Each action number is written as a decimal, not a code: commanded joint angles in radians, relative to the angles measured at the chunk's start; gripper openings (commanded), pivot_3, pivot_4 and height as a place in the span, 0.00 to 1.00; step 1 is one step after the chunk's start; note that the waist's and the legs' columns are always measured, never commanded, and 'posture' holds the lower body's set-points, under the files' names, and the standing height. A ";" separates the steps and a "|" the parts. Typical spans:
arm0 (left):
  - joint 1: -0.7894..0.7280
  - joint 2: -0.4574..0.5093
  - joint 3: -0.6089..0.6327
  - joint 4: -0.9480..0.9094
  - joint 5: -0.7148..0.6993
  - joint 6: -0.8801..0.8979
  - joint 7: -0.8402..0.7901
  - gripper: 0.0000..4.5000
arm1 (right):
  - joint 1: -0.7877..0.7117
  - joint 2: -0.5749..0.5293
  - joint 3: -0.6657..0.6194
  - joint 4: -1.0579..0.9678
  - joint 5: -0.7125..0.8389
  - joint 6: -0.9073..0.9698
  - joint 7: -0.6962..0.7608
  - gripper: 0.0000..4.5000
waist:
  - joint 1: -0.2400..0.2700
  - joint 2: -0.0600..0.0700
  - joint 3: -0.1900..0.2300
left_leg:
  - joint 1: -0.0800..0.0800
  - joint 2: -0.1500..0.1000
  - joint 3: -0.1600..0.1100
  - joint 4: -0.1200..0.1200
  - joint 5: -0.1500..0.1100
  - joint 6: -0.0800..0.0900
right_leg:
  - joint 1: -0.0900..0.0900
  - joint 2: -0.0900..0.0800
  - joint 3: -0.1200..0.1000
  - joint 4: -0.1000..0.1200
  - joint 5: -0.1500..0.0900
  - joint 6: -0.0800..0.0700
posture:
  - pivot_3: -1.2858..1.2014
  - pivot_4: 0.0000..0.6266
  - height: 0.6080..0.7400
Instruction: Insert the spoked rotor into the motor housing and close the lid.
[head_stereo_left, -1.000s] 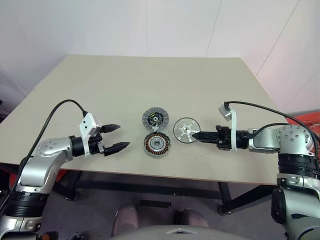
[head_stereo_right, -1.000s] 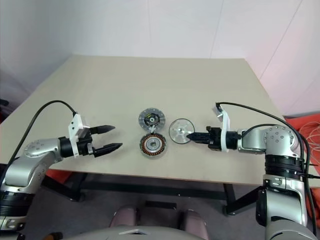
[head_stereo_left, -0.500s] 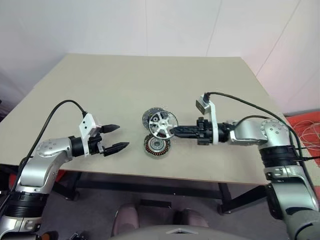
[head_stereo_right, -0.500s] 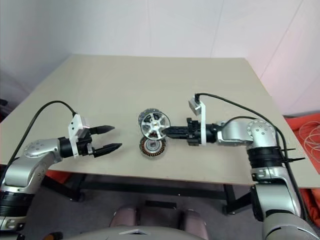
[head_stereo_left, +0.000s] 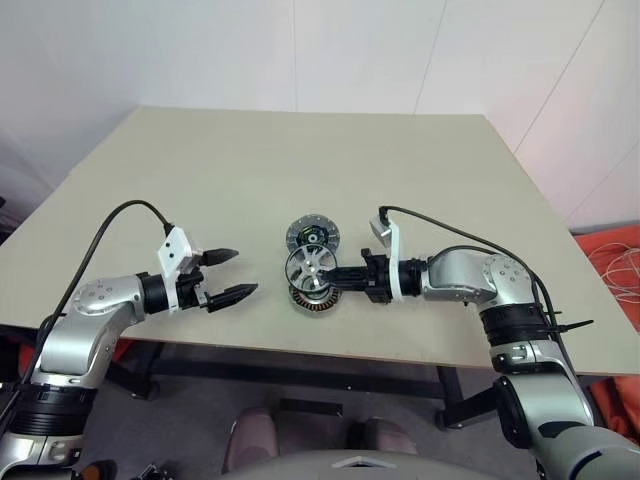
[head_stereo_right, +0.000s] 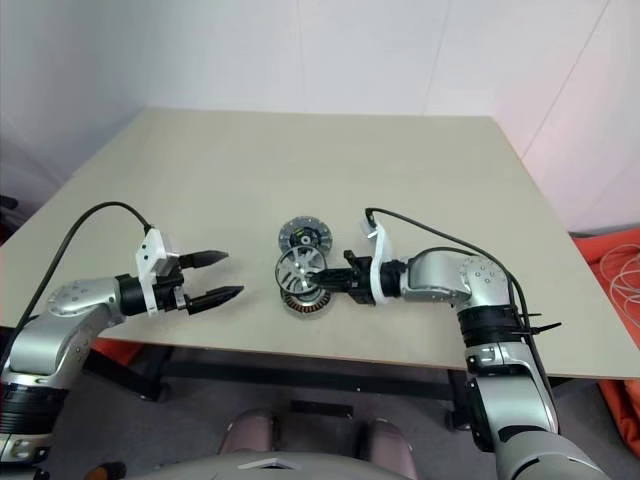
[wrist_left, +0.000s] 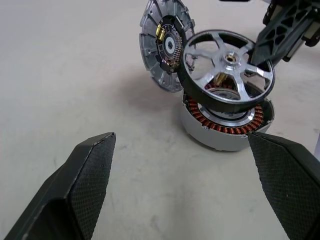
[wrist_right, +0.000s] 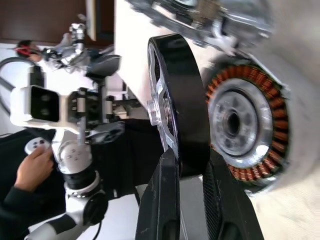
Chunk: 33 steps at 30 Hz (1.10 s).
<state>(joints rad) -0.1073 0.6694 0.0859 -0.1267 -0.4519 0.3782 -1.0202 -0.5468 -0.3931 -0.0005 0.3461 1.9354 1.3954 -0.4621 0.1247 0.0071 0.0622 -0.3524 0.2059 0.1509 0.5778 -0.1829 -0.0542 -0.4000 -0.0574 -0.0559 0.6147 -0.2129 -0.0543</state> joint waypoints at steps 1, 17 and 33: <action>0.000 0.010 0.018 -0.031 -0.002 -0.019 0.004 1.00 | 0.012 0.015 -0.025 -0.060 0.037 -0.002 -0.013 0.07 | 0.000 0.000 0.000 | 0.000 0.000 0.000 0.000 0.000 0.000 | 0.000 0.000 0.000 0.000 0.000 0.000 | 0.52 0.00 1.00; -0.002 0.009 0.011 -0.024 0.006 -0.024 0.003 1.00 | 0.037 0.009 -0.038 -0.078 0.037 -0.001 -0.026 0.07 | -0.001 0.000 0.000 | 0.000 0.000 0.000 0.000 0.000 0.000 | 0.000 0.000 0.000 0.000 0.000 0.000 | 0.52 0.00 1.00; -0.004 0.004 0.008 -0.021 0.009 -0.026 0.007 1.00 | 0.041 0.015 -0.019 -0.101 0.037 0.007 -0.004 0.07 | 0.000 0.000 0.000 | 0.000 0.000 0.000 0.000 0.000 0.000 | 0.000 0.000 0.000 0.000 0.000 0.000 | 0.52 0.00 1.00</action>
<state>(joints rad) -0.0962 0.6692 0.0848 -0.1312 -0.4409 0.3675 -1.0162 -0.4903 -0.3824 -0.0096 0.2945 1.9354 1.3969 -0.4741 0.1242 0.0067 0.0619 -0.3521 0.2059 0.1507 0.5779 -0.1829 -0.0544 -0.3999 -0.0573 -0.0558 0.6150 -0.2129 -0.0540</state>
